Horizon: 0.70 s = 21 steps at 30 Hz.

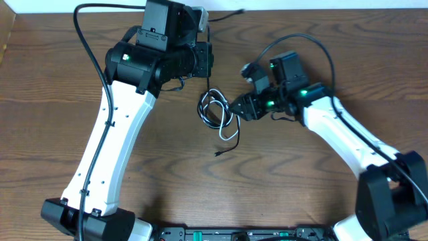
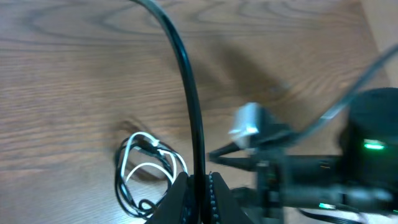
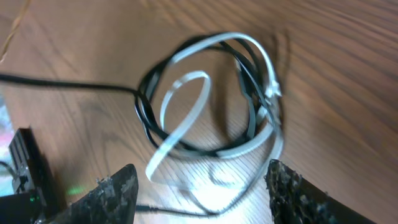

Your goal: Untangle cables

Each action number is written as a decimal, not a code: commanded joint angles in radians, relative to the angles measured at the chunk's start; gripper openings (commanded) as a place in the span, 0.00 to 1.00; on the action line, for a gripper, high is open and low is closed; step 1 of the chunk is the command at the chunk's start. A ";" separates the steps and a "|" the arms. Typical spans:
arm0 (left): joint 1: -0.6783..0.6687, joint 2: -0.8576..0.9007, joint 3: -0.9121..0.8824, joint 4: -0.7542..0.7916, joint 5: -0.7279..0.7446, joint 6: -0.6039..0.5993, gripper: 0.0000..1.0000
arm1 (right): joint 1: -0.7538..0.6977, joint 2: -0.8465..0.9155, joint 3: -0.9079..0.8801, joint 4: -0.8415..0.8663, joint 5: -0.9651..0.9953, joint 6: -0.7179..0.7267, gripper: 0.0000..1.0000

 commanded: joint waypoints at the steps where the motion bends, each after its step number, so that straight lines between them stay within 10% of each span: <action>1: 0.002 0.000 0.017 0.002 0.056 -0.010 0.08 | 0.019 0.045 0.012 0.047 -0.053 0.083 0.56; 13: 0.002 0.001 0.017 0.001 0.055 -0.013 0.08 | 0.080 0.202 0.012 0.204 -0.129 0.258 0.43; 17: 0.002 0.001 0.016 0.001 0.040 -0.013 0.08 | 0.076 0.201 0.013 0.233 -0.122 0.284 0.01; 21: 0.010 0.001 0.016 -0.016 -0.092 -0.013 0.07 | 0.042 0.172 0.018 0.228 -0.027 0.320 0.01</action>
